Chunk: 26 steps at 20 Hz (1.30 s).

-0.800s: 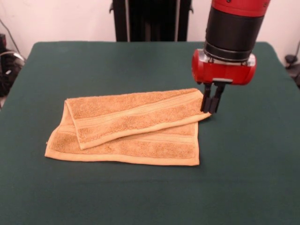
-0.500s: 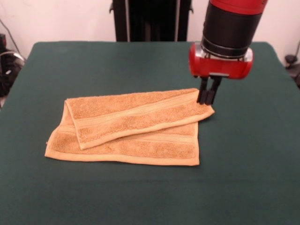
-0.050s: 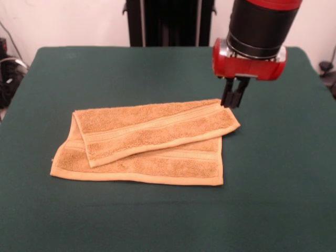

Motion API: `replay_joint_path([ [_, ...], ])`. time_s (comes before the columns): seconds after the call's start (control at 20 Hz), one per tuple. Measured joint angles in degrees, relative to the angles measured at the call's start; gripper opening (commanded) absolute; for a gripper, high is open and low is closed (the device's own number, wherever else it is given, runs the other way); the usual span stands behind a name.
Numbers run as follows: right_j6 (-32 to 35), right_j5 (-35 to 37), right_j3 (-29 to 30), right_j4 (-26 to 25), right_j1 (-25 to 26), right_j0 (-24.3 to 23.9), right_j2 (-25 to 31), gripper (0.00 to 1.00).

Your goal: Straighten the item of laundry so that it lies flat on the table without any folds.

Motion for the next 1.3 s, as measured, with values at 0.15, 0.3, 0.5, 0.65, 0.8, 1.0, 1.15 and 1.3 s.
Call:
replay_joint_path([
  [0.15, 0.0, 0.0, -1.02, 0.02, 1.42, 0.03, 0.0, 0.0],
  [0.3, 0.0, 0.0, -1.3, 0.02, 2.74, 0.03, 0.0, 0.0],
  [0.5, 0.0, 0.0, -1.43, 0.02, 4.19, 0.04, 0.0, 0.0],
  [0.65, 0.0, -0.07, -1.52, 0.03, 5.55, 0.08, 0.0, 0.0],
  [0.8, 0.0, -0.81, -1.64, 0.08, 7.43, 0.08, 0.02, 0.0],
  [1.0, 0.0, -2.21, -1.65, 0.4, 9.79, 0.14, 0.02, 0.0],
  [1.15, 0.0, -2.7, -1.71, 1.27, 11.51, 0.29, 0.02, 0.0],
  [1.3, 0.01, -2.71, -1.98, 1.84, 12.57, 0.6, -0.05, 0.0],
])
